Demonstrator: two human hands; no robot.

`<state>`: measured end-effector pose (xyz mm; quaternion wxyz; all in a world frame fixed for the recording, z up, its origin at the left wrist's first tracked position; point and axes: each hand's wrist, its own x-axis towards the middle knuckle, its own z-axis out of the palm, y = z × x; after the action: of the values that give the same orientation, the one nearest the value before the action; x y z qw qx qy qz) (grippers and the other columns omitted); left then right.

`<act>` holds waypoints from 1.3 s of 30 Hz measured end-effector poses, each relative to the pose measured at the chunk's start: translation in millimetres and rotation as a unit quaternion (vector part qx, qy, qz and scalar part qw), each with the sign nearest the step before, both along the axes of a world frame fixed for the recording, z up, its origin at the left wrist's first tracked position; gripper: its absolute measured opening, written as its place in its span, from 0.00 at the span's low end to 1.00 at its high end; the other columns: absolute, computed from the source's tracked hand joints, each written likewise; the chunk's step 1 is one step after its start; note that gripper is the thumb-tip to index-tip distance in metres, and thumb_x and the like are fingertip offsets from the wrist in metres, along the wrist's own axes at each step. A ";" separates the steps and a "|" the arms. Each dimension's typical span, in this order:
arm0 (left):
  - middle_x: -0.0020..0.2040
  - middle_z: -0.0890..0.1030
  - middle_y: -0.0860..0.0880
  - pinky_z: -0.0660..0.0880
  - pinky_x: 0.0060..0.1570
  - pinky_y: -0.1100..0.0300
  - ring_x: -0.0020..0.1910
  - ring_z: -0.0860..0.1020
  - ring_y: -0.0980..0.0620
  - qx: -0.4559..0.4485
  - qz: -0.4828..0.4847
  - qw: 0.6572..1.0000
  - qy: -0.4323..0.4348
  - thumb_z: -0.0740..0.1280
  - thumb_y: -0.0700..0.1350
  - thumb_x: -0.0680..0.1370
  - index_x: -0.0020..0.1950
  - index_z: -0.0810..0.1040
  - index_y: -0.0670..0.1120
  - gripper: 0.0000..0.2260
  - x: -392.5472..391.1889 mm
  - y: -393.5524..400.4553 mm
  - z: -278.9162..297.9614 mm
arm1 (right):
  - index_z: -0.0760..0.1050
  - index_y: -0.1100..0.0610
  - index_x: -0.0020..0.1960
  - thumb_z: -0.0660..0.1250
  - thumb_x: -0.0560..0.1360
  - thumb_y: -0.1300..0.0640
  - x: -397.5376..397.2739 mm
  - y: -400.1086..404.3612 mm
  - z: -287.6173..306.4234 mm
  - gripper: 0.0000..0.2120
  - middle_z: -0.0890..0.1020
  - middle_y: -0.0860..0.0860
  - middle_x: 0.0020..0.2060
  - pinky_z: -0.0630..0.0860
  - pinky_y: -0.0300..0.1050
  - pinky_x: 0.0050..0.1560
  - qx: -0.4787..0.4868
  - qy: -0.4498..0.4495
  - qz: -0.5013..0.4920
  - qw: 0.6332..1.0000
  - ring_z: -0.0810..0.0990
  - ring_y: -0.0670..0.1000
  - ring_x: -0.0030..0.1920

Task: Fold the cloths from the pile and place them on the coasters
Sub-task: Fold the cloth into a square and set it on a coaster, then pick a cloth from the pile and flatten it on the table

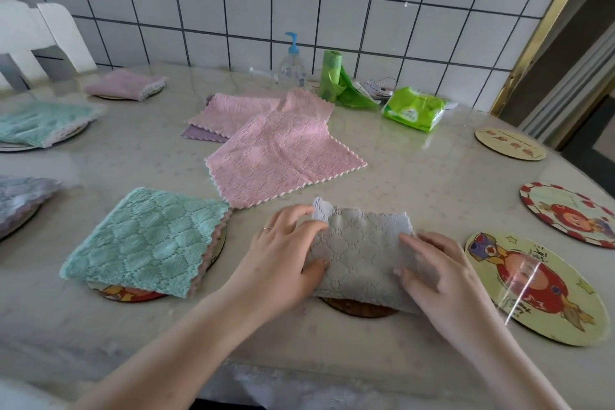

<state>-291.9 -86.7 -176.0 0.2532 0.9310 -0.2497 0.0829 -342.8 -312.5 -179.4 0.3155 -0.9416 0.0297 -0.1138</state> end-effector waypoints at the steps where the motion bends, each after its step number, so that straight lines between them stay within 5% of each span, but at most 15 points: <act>1: 0.73 0.57 0.54 0.53 0.70 0.55 0.74 0.51 0.55 0.006 -0.010 1.000 -0.004 0.62 0.51 0.77 0.71 0.64 0.53 0.22 1.0 -1.6 1.9 | 0.67 0.43 0.68 0.65 0.73 0.47 1.2 2.4 3.3 0.24 0.63 0.38 0.66 0.58 0.37 0.68 -0.005 0.010 0.009 1.000 0.61 0.42 0.69; 4: 0.77 0.51 0.54 0.42 0.74 0.52 0.75 0.42 0.58 0.077 -0.053 0.995 0.025 0.57 0.56 0.79 0.75 0.55 0.51 0.26 7.1 -10.1 4.8 | 0.55 0.38 0.71 0.56 0.74 0.40 6.6 12.6 13.8 0.27 0.49 0.36 0.72 0.47 0.53 0.75 -0.070 0.061 0.048 0.995 0.44 0.41 0.74; 7: 0.77 0.40 0.51 0.39 0.73 0.44 0.75 0.37 0.54 0.191 -0.062 0.976 0.089 0.49 0.65 0.77 0.76 0.43 0.51 0.33 16.7 -16.5 3.1 | 0.39 0.36 0.72 0.41 0.68 0.30 16.8 17.8 17.2 0.34 0.35 0.39 0.72 0.35 0.56 0.73 -0.175 0.151 0.090 0.969 0.32 0.41 0.72; 11: 0.76 0.35 0.49 0.38 0.72 0.41 0.75 0.37 0.49 0.266 -0.072 0.956 0.103 0.45 0.69 0.75 0.75 0.36 0.52 0.36 23.7 -16.5 7.3 | 0.29 0.35 0.68 0.32 0.57 0.26 27.3 12.6 31.5 0.41 0.30 0.38 0.70 0.34 0.56 0.72 -0.244 0.278 0.141 0.918 0.29 0.41 0.71; 16: 0.77 0.43 0.53 0.44 0.74 0.46 0.76 0.46 0.53 0.258 -0.059 0.961 0.079 0.48 0.68 0.75 0.75 0.42 0.55 0.33 43.1 -1.4 24.8 | 0.55 0.31 0.68 0.29 0.50 0.21 75.3 -6.1 56.2 0.49 0.52 0.24 0.58 0.39 0.54 0.72 -0.283 0.217 0.163 0.920 0.51 0.32 0.67; 18: 0.74 0.63 0.50 0.60 0.70 0.46 0.72 0.63 0.49 0.248 -0.026 0.968 0.035 0.50 0.66 0.74 0.73 0.61 0.53 0.30 61.7 11.6 23.7 | 0.64 0.34 0.66 0.36 0.56 0.26 107.8 -8.9 57.1 0.43 0.59 0.25 0.59 0.41 0.53 0.72 -0.249 0.176 0.161 0.938 0.56 0.34 0.68; 20: 0.61 0.78 0.45 0.74 0.55 0.47 0.60 0.77 0.44 0.293 0.023 0.952 0.081 0.52 0.65 0.71 0.61 0.77 0.50 0.29 81.8 25.8 23.0 | 0.67 0.38 0.67 0.40 0.61 0.30 139.2 -7.0 48.1 0.38 0.57 0.29 0.65 0.43 0.53 0.73 -0.223 0.153 0.189 0.944 0.54 0.37 0.71; 23: 0.67 0.72 0.40 0.70 0.59 0.43 0.66 0.71 0.39 0.306 0.055 0.944 0.109 0.51 0.66 0.71 0.65 0.74 0.48 0.32 98.4 37.4 19.6 | 0.70 0.47 0.67 0.51 0.70 0.43 179.4 5.2 32.1 0.28 0.57 0.42 0.73 0.52 0.55 0.73 -0.189 0.160 0.235 0.940 0.57 0.47 0.73; 25: 0.77 0.49 0.43 0.52 0.71 0.48 0.76 0.49 0.43 0.289 0.053 0.944 0.151 0.51 0.68 0.73 0.75 0.54 0.51 0.35 100.1 38.5 21.0 | 0.69 0.50 0.68 0.54 0.73 0.51 198.4 11.2 28.1 0.24 0.58 0.47 0.74 0.56 0.55 0.72 -0.187 0.162 0.232 0.941 0.58 0.51 0.72; 27: 0.76 0.37 0.46 0.42 0.73 0.51 0.75 0.37 0.47 0.301 0.034 0.930 0.208 0.54 0.65 0.75 0.76 0.43 0.53 0.35 100.5 37.4 28.0 | 0.66 0.52 0.70 0.57 0.75 0.56 212.2 15.7 29.3 0.23 0.56 0.47 0.75 0.56 0.54 0.72 -0.205 0.187 0.225 0.934 0.56 0.52 0.73; 31: 0.77 0.39 0.44 0.41 0.72 0.50 0.75 0.37 0.45 0.282 -0.013 0.929 0.240 0.56 0.61 0.77 0.75 0.46 0.56 0.31 102.8 40.0 38.9 | 0.65 0.56 0.70 0.56 0.75 0.59 222.6 26.9 46.7 0.23 0.59 0.47 0.74 0.57 0.49 0.70 -0.201 0.207 0.212 0.934 0.59 0.52 0.72; 34: 0.77 0.40 0.46 0.44 0.74 0.49 0.75 0.39 0.46 0.300 -0.012 0.922 0.246 0.56 0.61 0.77 0.76 0.47 0.48 0.34 103.4 40.9 42.9 | 0.69 0.59 0.67 0.57 0.75 0.62 221.9 33.3 69.5 0.21 0.66 0.49 0.70 0.64 0.45 0.66 -0.141 0.186 0.203 0.951 0.68 0.51 0.67; 36: 0.77 0.45 0.47 0.48 0.74 0.52 0.76 0.46 0.49 0.263 0.001 0.927 0.267 0.57 0.60 0.78 0.76 0.48 0.43 0.35 108.1 41.0 54.8 | 0.71 0.59 0.66 0.58 0.74 0.64 220.0 35.5 91.9 0.20 0.71 0.50 0.67 0.68 0.46 0.64 -0.117 0.162 0.198 0.960 0.72 0.53 0.63; 39: 0.72 0.65 0.47 0.63 0.68 0.55 0.69 0.66 0.48 0.168 0.036 0.949 0.266 0.60 0.57 0.77 0.72 0.63 0.44 0.27 123.7 48.2 77.8 | 0.75 0.59 0.62 0.60 0.73 0.64 215.9 33.2 123.3 0.18 0.75 0.51 0.62 0.72 0.47 0.59 -0.122 0.118 0.172 0.970 0.76 0.55 0.59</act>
<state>-168.1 -38.5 -98.2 0.1475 0.9566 -0.1498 -0.2016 -126.9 -279.3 -56.1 0.2077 -0.9707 -0.1096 0.0514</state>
